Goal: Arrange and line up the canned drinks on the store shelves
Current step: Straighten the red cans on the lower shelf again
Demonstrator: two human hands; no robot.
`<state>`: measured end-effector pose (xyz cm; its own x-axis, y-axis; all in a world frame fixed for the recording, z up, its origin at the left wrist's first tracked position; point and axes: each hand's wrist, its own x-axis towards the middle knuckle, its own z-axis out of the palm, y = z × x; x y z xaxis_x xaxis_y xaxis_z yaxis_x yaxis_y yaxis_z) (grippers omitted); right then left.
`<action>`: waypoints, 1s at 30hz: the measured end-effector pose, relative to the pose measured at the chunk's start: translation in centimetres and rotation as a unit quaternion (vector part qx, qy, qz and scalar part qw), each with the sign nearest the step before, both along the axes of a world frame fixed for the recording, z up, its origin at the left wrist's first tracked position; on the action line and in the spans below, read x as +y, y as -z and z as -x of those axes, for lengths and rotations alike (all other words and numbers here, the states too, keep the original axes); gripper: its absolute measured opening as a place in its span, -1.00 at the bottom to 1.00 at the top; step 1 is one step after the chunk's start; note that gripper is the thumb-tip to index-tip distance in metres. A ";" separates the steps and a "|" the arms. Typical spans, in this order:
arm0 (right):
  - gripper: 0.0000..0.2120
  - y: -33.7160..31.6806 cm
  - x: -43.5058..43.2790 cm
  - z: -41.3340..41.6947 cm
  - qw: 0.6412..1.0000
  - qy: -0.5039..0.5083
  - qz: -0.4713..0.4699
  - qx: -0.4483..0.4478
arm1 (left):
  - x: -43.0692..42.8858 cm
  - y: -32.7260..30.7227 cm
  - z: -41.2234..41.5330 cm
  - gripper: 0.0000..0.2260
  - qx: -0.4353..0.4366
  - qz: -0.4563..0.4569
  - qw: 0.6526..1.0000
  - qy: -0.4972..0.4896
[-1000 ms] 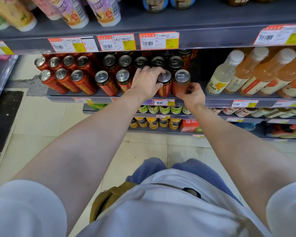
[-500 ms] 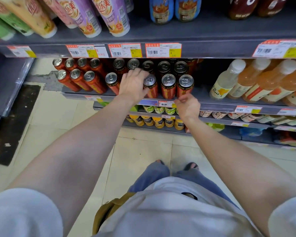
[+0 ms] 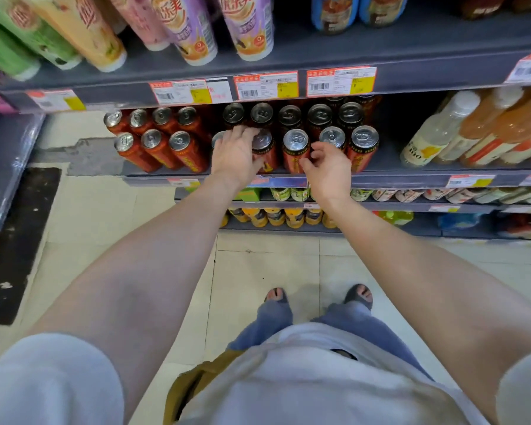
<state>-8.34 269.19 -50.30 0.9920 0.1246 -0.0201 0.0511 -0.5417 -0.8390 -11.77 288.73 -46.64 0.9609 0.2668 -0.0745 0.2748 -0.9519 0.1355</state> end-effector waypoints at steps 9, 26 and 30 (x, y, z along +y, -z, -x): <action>-0.46 -1.1 2.2 -1.7 0.985 -0.050 0.151 -0.062 | 2.7 -0.3 -1.3 -0.41 0.023 0.048 0.995 0.085; -0.54 0.3 3.5 -2.6 0.987 -0.041 0.146 -0.060 | 3.3 1.4 -3.4 -0.62 0.014 0.109 0.994 0.027; -0.53 0.1 3.2 -2.4 0.989 -0.043 0.135 -0.045 | 3.4 0.6 -3.5 -0.55 0.049 0.137 0.988 0.055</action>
